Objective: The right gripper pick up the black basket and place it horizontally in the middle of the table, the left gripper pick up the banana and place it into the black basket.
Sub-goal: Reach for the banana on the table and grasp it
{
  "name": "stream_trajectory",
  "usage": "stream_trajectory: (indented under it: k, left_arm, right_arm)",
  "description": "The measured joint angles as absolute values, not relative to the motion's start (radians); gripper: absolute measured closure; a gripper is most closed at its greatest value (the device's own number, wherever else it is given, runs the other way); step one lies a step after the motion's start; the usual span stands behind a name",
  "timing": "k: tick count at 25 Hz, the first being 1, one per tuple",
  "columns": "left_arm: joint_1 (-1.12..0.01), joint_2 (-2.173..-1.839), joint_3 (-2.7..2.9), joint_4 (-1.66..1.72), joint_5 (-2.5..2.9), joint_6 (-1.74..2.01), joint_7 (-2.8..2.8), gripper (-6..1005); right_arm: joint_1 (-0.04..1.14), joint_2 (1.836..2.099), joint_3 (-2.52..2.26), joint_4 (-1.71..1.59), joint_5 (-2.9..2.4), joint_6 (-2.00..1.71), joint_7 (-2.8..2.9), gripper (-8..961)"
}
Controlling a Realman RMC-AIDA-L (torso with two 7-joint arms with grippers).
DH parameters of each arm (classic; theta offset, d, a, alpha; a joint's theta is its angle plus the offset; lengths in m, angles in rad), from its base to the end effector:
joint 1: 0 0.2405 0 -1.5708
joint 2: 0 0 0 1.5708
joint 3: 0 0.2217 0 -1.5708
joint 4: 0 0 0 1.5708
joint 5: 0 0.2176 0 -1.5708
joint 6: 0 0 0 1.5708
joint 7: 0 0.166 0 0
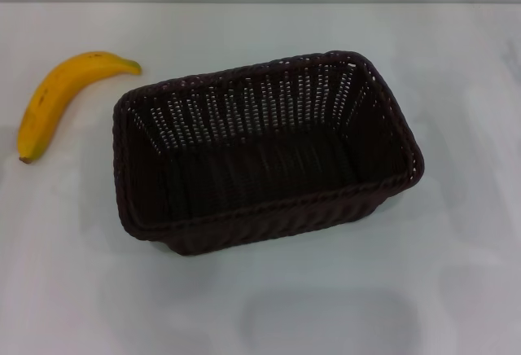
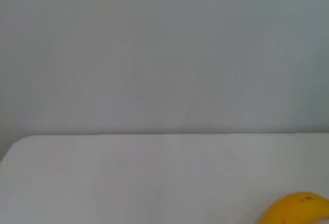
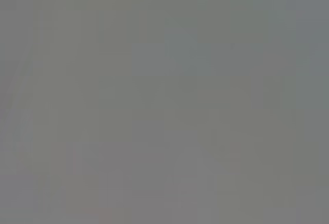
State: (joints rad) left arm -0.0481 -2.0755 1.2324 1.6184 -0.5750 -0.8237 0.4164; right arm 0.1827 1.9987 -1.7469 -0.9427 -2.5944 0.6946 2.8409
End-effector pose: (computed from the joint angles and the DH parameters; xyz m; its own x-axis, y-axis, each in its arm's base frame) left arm -0.2766 0.3516 0.1342 0.6031 0.5711 0.5569 0.6885 -0.0203 -0.7249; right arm 0.2513 0.3893 0.0913 0.8300 0.1663 -0.5324 -0.5479 0.0640 -0.8341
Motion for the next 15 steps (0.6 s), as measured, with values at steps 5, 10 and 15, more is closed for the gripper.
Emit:
stream_trajectory:
  k: [5, 10, 15]
  left_arm:
    - [-0.095, -2.074, 1.129, 1.497, -0.697, -0.818, 0.605, 120]
    - [-0.160, -2.071, 1.019, 1.360, -0.831, -0.831, 0.796, 119]
    - [-0.228, -2.067, 0.954, 1.274, -0.877, -0.872, 0.914, 119]
  right_arm:
    - [0.170, 1.999, -1.772, -0.972, -2.596, 0.690, 2.841, 96]
    - [0.157, 1.999, -1.799, -1.001, -2.598, 0.687, 2.840, 96]
    - [0.147, 1.998, -1.817, -1.029, -2.599, 0.686, 2.836, 95]
